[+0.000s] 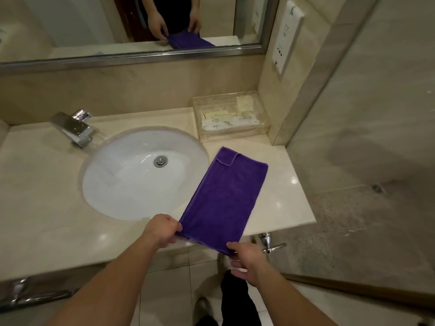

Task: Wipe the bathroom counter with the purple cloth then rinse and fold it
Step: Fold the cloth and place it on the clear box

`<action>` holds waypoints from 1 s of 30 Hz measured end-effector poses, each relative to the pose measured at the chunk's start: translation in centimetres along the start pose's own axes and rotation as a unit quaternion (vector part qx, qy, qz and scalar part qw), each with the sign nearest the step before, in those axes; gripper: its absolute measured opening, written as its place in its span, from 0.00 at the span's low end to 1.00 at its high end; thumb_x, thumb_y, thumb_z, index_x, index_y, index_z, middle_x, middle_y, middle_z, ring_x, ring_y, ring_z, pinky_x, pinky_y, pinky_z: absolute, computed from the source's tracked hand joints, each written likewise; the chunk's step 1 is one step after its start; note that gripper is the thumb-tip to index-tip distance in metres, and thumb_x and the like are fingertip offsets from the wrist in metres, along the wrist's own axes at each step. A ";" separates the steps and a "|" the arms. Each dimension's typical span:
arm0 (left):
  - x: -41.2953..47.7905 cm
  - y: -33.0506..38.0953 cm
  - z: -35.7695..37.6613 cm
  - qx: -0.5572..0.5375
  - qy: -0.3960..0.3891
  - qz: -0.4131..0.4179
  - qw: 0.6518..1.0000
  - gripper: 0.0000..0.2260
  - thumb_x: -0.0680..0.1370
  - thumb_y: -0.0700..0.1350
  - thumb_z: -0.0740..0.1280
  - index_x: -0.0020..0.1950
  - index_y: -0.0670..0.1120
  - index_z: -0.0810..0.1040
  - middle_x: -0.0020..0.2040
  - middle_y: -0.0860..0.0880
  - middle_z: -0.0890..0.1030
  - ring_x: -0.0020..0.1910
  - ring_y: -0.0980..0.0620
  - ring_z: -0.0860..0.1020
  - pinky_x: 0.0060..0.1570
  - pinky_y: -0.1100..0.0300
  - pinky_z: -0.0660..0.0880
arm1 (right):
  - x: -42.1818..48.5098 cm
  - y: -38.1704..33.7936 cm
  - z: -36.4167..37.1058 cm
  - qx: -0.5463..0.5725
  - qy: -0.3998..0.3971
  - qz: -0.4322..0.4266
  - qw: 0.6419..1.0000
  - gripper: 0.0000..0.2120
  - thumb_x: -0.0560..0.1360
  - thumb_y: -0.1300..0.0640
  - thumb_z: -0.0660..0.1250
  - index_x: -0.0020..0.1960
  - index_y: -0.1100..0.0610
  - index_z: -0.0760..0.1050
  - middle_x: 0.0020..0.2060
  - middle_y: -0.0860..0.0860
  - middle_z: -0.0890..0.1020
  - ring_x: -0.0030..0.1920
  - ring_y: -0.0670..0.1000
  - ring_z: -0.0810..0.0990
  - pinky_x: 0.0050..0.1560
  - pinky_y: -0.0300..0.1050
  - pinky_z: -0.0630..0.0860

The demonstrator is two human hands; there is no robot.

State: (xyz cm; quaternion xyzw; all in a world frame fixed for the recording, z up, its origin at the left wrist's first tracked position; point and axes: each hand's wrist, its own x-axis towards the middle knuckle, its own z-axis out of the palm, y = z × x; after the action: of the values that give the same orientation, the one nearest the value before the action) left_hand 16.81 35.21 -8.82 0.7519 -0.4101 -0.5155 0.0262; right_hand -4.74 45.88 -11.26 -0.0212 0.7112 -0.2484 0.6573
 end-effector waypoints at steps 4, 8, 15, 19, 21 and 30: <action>-0.8 -1.7 0.4 0.004 -0.030 0.008 1.000 0.03 0.75 0.39 0.71 0.45 0.40 0.82 0.33 0.45 0.82 0.30 0.48 0.78 0.30 0.61 0.71 | -0.6 1.0 -1.2 0.037 0.004 -0.027 0.999 0.05 0.78 0.59 0.70 0.46 0.60 0.76 0.29 0.53 0.80 0.25 0.48 0.77 0.32 0.43 0.78; -1.7 -2.7 1.2 -0.032 -0.056 0.022 0.998 0.02 0.75 0.38 0.72 0.46 0.42 0.80 0.38 0.44 0.84 0.33 0.48 0.80 0.34 0.59 0.75 | -1.3 1.1 -2.4 0.039 0.024 -0.062 0.997 0.06 0.79 0.59 0.69 0.49 0.63 0.77 0.31 0.57 0.82 0.24 0.48 0.76 0.28 0.42 0.75; -3.7 -3.4 1.6 -0.091 -0.102 0.124 0.983 0.07 0.78 0.37 0.69 0.51 0.48 0.75 0.38 0.43 0.80 0.32 0.50 0.76 0.35 0.55 0.75 | -3.2 1.5 -3.7 0.055 0.072 -0.162 0.983 0.07 0.79 0.62 0.69 0.54 0.60 0.73 0.32 0.58 0.81 0.26 0.50 0.76 0.25 0.41 0.74; -4.7 -3.3 1.4 -0.111 -0.143 0.141 0.973 0.13 0.79 0.34 0.66 0.42 0.47 0.87 0.40 0.42 0.80 0.32 0.50 0.75 0.35 0.56 0.73 | -4.5 1.7 -4.0 0.096 0.052 -0.198 0.974 0.03 0.80 0.60 0.68 0.50 0.61 0.78 0.33 0.56 0.79 0.30 0.50 0.76 0.30 0.42 0.78; -5.4 -3.2 1.1 -0.128 -0.155 0.135 0.970 0.12 0.77 0.32 0.68 0.45 0.46 0.88 0.39 0.43 0.81 0.32 0.50 0.75 0.34 0.57 0.73 | -5.2 1.6 -4.4 0.112 0.052 -0.222 0.967 0.04 0.80 0.60 0.68 0.50 0.60 0.79 0.33 0.56 0.78 0.31 0.50 0.75 0.31 0.42 0.77; -5.7 -2.2 2.6 -0.063 -0.226 0.118 0.965 0.11 0.74 0.34 0.72 0.52 0.45 0.87 0.35 0.46 0.80 0.35 0.51 0.77 0.39 0.57 0.72 | -5.0 -0.6 -7.1 0.045 0.106 -0.249 0.962 0.05 0.79 0.61 0.69 0.48 0.63 0.82 0.33 0.56 0.81 0.30 0.49 0.75 0.31 0.41 0.77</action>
State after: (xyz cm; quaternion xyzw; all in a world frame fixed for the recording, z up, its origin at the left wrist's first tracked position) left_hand 15.26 41.34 -6.71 0.5592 -0.4581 -0.6898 0.0411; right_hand -10.97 49.52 -6.32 -0.1415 0.7371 -0.4364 0.4963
